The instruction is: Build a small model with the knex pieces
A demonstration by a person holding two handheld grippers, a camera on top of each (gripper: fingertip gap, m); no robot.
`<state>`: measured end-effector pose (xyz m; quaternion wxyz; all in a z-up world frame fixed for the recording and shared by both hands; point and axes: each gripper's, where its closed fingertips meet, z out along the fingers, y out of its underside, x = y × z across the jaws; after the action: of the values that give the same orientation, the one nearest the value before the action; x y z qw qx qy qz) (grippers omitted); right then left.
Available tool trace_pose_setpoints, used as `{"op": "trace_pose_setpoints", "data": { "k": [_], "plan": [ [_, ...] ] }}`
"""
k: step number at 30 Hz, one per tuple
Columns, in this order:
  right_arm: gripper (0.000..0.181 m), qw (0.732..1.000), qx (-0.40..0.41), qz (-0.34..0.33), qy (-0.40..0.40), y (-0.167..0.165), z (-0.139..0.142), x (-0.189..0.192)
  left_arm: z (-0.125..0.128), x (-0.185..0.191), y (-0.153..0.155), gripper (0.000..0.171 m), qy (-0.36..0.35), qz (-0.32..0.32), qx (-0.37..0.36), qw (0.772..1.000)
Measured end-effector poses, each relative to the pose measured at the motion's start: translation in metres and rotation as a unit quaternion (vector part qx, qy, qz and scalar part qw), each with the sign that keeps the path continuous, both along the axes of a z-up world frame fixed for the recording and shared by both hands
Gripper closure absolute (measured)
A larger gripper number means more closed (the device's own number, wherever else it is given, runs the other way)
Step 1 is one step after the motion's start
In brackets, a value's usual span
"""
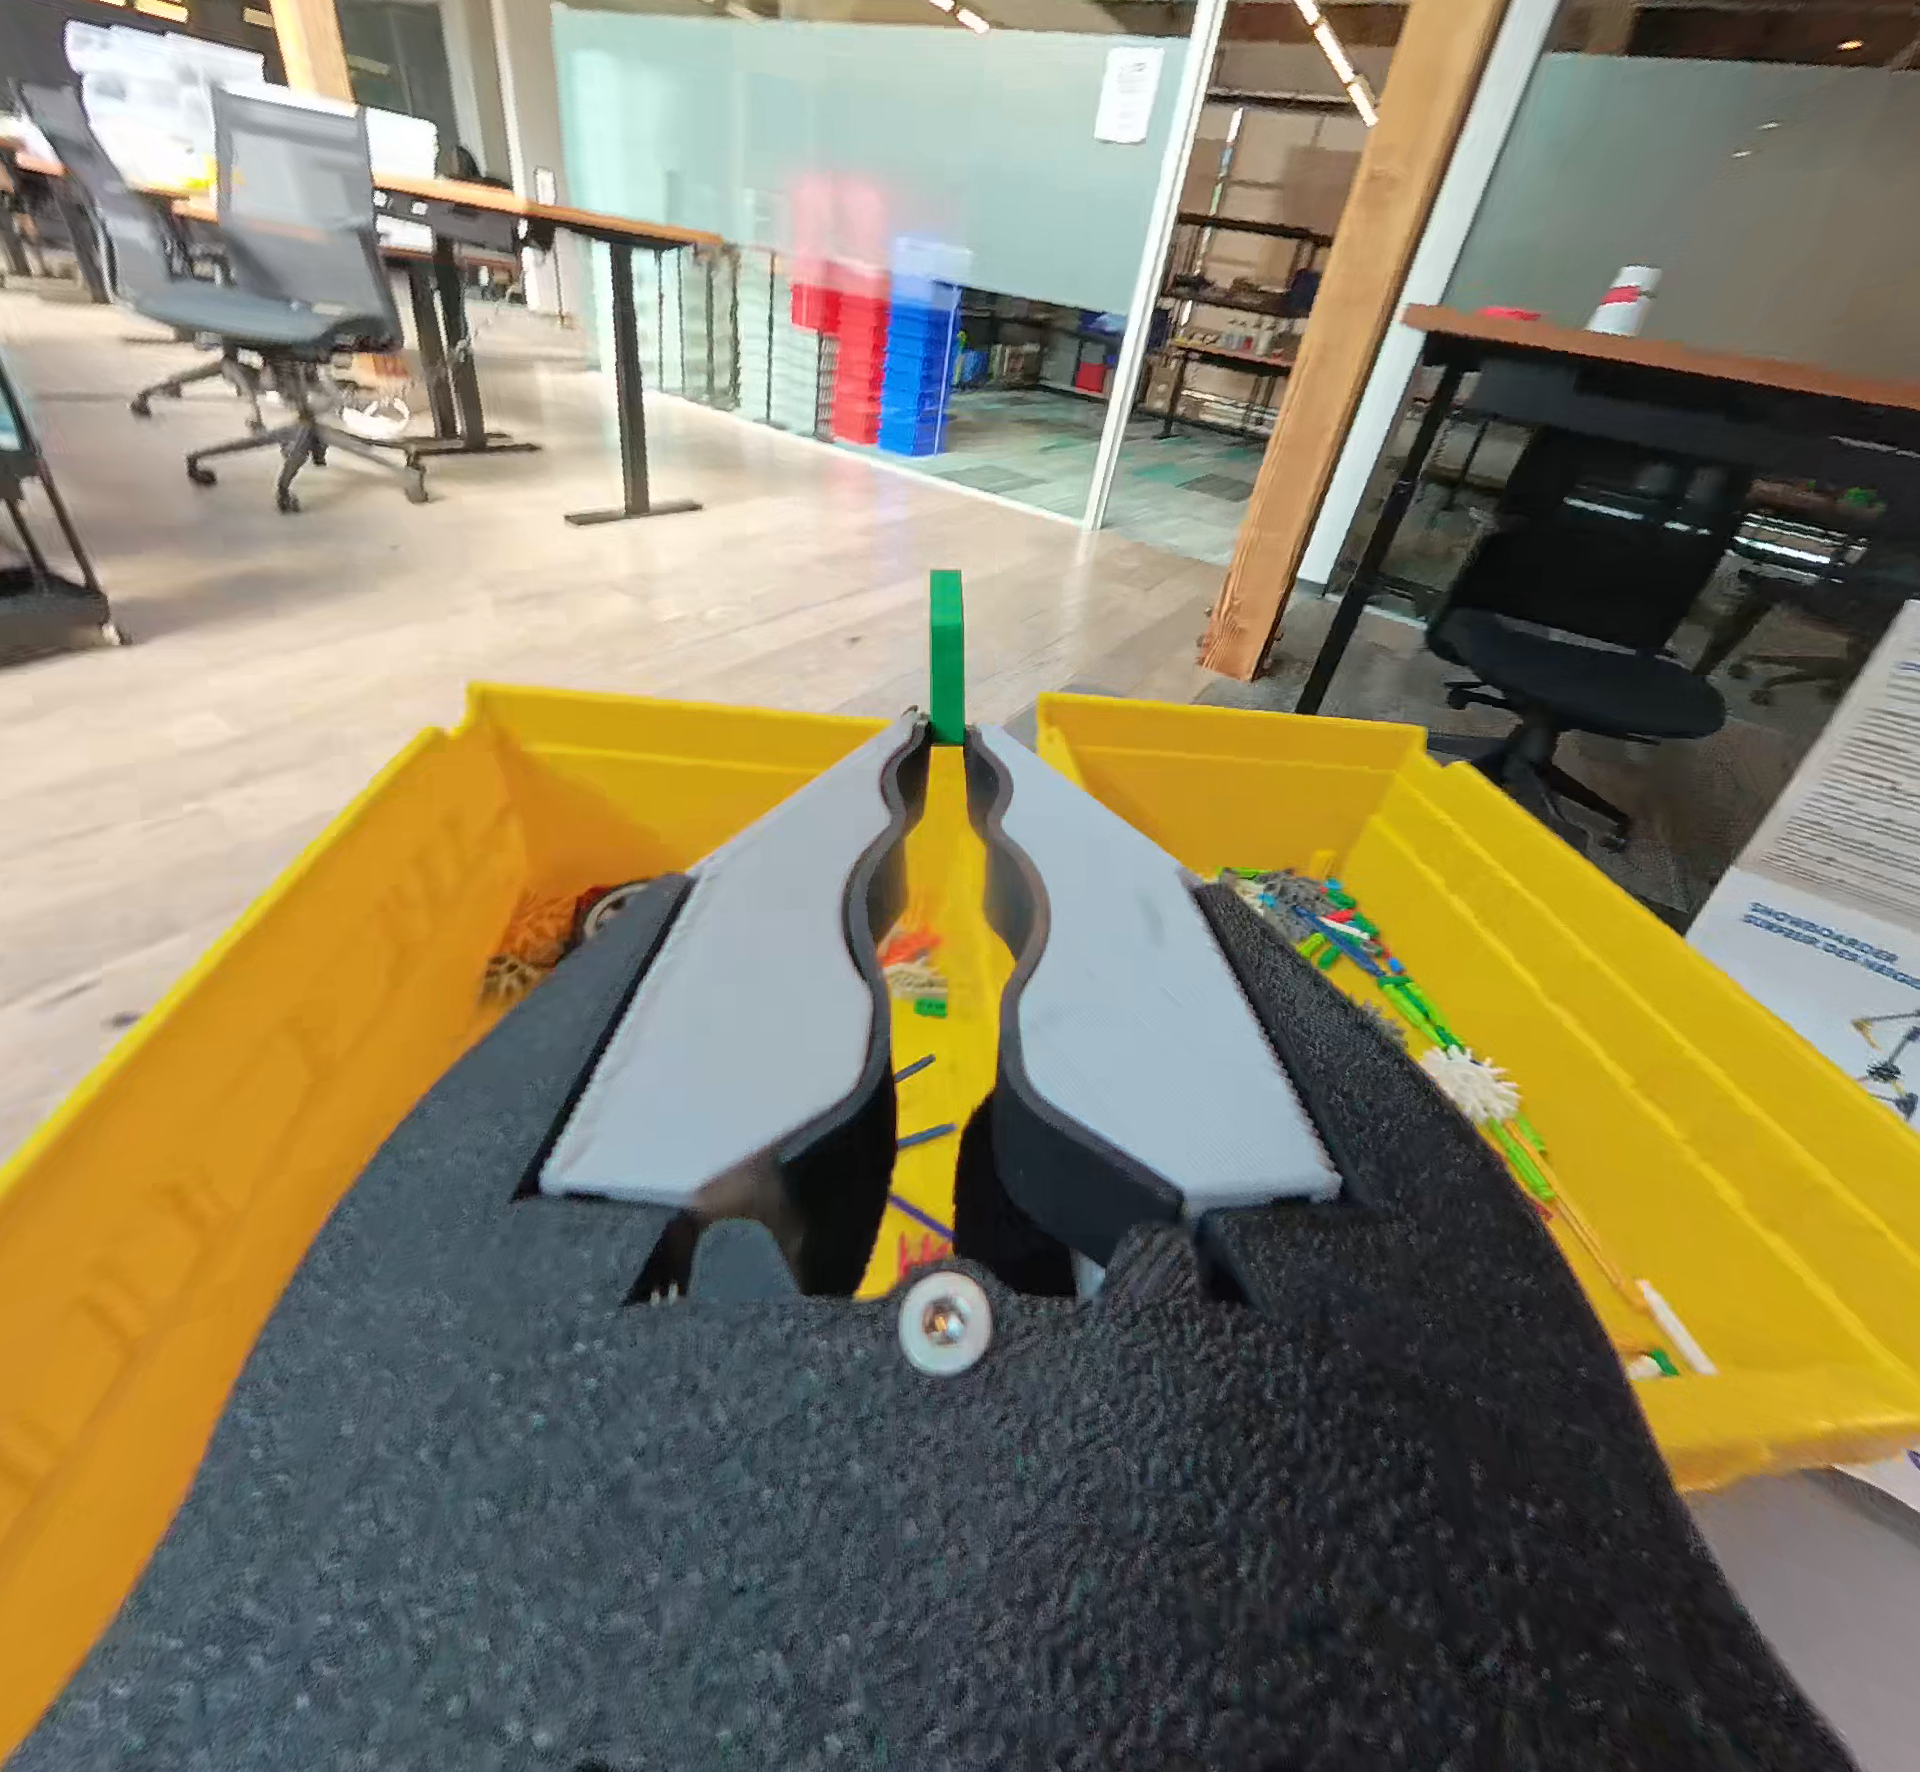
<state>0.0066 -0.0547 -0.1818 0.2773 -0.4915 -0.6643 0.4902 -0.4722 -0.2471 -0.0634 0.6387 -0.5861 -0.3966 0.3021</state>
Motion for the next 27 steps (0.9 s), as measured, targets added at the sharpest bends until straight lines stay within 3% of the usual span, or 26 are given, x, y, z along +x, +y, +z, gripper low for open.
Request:
{"op": "trace_pose_setpoints", "data": {
  "k": [5,7,10,14,19,21,23,25,27],
  "plan": [
    [0.149,0.999,-0.035,-0.009,-0.001,0.006,-0.001,-0.001,-0.056,-0.024,-0.034,0.166,-0.103,0.015,-0.063,0.993],
    [0.15,0.999,-0.04,-0.014,0.006,0.009,0.003,0.0,-0.085,-0.027,-0.032,0.166,-0.137,0.011,-0.124,0.983],
    [0.15,0.999,-0.042,-0.017,0.013,0.009,0.007,0.0,-0.1,-0.025,-0.023,0.156,-0.139,0.006,-0.197,0.97],
    [0.151,0.999,-0.038,-0.019,0.016,0.01,0.009,0.001,-0.087,-0.021,-0.017,0.137,-0.1,0.019,-0.231,0.968],
    [0.15,0.999,-0.032,-0.005,0.001,0.005,0.004,0.002,-0.026,0.011,0.008,0.132,0.028,-0.01,-0.17,0.985],
    [0.148,1.0,-0.017,0.018,-0.015,-0.003,0.0,0.005,-0.003,0.047,0.043,0.133,0.087,-0.085,-0.147,0.982],
    [0.147,0.999,0.006,0.036,-0.033,-0.011,-0.005,0.008,0.002,0.094,0.088,0.133,0.118,-0.188,-0.147,0.964],
    [0.145,0.996,0.029,0.063,-0.057,-0.023,-0.013,0.013,-0.007,0.153,0.135,0.132,0.131,-0.313,-0.153,0.928],
    [0.144,0.991,0.058,0.086,-0.085,-0.035,-0.025,0.016,-0.026,0.219,0.175,0.132,0.127,-0.439,-0.16,0.875]
  ]
}}
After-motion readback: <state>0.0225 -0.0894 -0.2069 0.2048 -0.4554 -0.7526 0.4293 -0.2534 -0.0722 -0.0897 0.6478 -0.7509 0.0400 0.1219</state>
